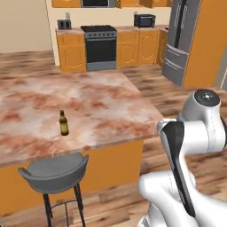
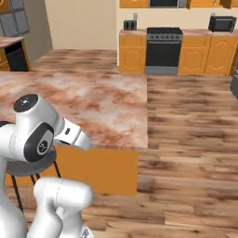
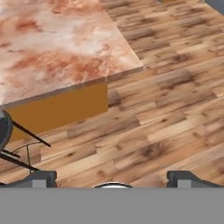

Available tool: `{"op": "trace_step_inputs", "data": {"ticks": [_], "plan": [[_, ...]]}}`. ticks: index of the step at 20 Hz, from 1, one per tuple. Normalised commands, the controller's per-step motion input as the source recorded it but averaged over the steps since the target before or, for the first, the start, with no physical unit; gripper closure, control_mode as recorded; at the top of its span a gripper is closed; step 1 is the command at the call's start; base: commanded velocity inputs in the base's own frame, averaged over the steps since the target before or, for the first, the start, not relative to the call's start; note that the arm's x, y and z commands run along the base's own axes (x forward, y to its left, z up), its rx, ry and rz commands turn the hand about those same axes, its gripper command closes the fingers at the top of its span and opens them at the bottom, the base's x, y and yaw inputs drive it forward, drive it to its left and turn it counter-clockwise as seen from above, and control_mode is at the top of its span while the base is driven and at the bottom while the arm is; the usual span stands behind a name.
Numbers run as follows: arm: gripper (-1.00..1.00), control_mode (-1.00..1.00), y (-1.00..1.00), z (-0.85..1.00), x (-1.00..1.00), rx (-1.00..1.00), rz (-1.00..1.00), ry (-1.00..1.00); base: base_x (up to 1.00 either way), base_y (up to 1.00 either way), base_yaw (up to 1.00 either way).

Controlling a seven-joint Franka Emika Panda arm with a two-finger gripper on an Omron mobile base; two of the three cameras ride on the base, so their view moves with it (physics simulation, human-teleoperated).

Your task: Get the candle and the beer from the cabinet and move them to the dining counter.

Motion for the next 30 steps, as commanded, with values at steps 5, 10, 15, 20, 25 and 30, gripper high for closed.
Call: {"op": "trace_step_inputs", "data": {"ticks": [5, 10, 15, 20, 25, 30], "plan": [[-1.00, 1.00, 0.00, 0.00, 0.00, 0.00, 0.00, 0.00, 0.00, -0.23, -0.81], [-1.00, 1.00, 0.00, 0.00, 0.00, 0.00, 0.00, 0.00, 0.01, -0.38, -0.68], [-1.00, 1.00, 0.00, 0.00, 0.00, 0.00, 0.00, 0.00, 0.29, -0.28, -0.45], [-1.00, 1.00, 0.00, 0.00, 0.00, 0.00, 0.00, 0.00, 0.82, -0.17, -0.03], [-1.00, 1.00, 0.00, 0.00, 0.00, 0.00, 0.00, 0.00, 0.94, -0.17, 0.04], [-1.00, 1.00, 0.00, 0.00, 0.00, 0.00, 0.00, 0.00, 0.93, -0.15, 0.07]]}}
